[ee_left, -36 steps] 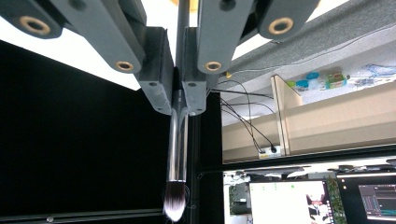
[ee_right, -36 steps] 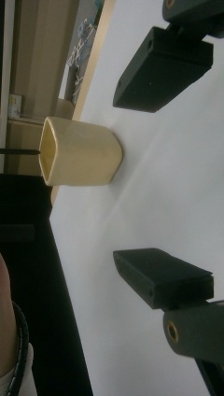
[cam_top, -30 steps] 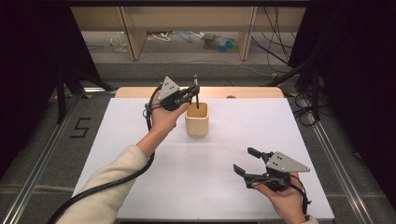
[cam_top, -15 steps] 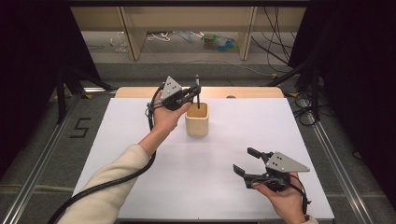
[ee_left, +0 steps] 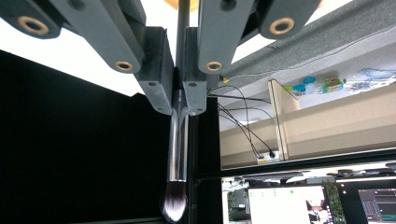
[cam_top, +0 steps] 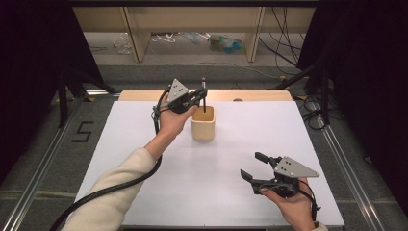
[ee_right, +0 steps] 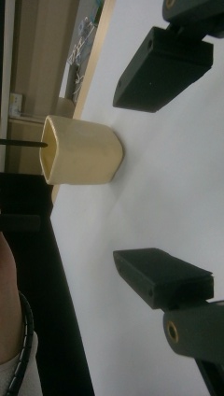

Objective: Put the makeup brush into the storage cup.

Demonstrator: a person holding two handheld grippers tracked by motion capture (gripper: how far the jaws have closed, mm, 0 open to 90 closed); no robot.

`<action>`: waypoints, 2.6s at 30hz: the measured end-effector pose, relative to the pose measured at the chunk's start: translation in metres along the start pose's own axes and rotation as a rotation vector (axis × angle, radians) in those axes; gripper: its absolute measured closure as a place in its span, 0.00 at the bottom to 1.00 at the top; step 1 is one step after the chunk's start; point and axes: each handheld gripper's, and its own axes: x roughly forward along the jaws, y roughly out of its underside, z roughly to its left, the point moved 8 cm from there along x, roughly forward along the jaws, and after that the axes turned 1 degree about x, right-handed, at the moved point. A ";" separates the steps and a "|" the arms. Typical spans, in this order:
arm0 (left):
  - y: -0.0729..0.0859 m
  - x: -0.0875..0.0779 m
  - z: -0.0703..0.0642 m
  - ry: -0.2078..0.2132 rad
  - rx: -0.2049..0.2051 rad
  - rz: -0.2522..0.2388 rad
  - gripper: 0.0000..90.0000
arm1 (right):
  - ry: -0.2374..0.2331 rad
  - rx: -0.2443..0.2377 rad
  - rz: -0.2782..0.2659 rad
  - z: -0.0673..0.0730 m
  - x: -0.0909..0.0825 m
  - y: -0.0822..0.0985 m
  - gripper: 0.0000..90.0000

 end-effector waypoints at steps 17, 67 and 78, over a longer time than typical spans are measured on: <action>0.008 0.001 0.003 -0.007 0.005 0.018 0.92 | -0.002 0.002 0.007 0.000 0.000 0.001 0.26; 0.029 0.001 0.001 -0.005 -0.011 0.052 0.92 | -0.008 0.002 0.008 0.001 0.000 0.001 0.26; 0.036 0.001 0.001 -0.006 -0.015 0.061 0.92 | -0.023 0.034 0.017 0.004 0.001 0.002 0.26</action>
